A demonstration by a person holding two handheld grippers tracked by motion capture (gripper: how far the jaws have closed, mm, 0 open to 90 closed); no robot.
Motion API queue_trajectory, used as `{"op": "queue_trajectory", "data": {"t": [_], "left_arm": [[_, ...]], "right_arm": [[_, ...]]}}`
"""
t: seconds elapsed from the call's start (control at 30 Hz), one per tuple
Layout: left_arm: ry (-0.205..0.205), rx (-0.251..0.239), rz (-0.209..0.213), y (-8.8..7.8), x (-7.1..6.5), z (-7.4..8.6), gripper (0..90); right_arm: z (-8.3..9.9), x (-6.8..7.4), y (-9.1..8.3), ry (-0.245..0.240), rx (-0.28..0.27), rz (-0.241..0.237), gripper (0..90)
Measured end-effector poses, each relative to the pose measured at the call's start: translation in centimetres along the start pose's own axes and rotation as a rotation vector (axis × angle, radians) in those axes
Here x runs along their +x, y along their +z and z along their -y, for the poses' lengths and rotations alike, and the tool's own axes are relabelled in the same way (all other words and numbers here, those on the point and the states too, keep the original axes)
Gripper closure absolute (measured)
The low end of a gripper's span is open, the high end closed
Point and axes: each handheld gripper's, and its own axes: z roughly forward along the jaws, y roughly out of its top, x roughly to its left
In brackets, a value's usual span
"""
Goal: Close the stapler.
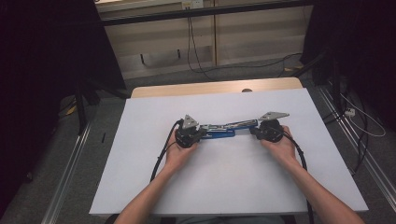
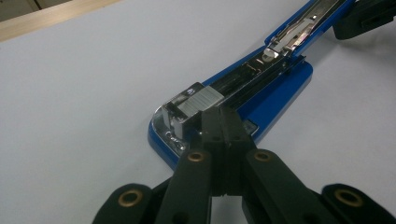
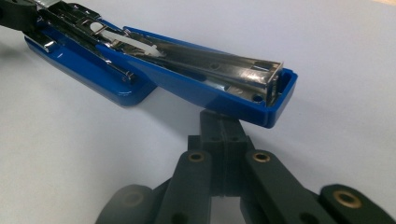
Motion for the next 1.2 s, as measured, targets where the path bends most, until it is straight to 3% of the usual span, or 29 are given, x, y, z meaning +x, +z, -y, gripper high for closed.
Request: {"op": "queue_trajectory", "data": {"t": [0.6, 0.87, 0.97, 1.07, 1.13, 1.17, 1.2], "left_arm": [[0.009, 0.000, -0.013, 0.0, -0.1, 0.0, 90.0], [0.009, -0.003, -0.006, 0.0, 0.0, 0.0, 90.0], [0.007, 0.021, -0.002, -0.2, 0.1, -0.3, 89.6], [0.018, 0.026, 0.001, -0.2, 0.1, -0.3, 88.1], [0.023, 0.026, 0.007, -0.1, 0.0, -0.3, 87.5], [0.014, 0.024, 0.015, -0.1, -0.1, -0.4, 85.7], [0.021, 0.024, 0.020, -0.2, -0.2, -0.4, 85.7]], "right_arm": [[-0.3, 0.4, -0.4, -0.003, -0.067, -0.006, 90.0], [-0.3, 0.8, -1.5, -0.002, -0.131, -0.023, 89.6], [-0.2, 0.6, -1.7, 0.016, -0.147, -0.027, 84.9], [-0.1, 0.4, -1.7, 0.051, -0.156, -0.033, 71.6], [-0.1, 0.4, -1.7, 0.055, -0.156, -0.037, 68.4], [0.0, 0.4, -1.7, 0.060, -0.159, -0.044, 59.7], [0.0, 0.4, -1.7, 0.060, -0.159, -0.044, 59.7]]}}
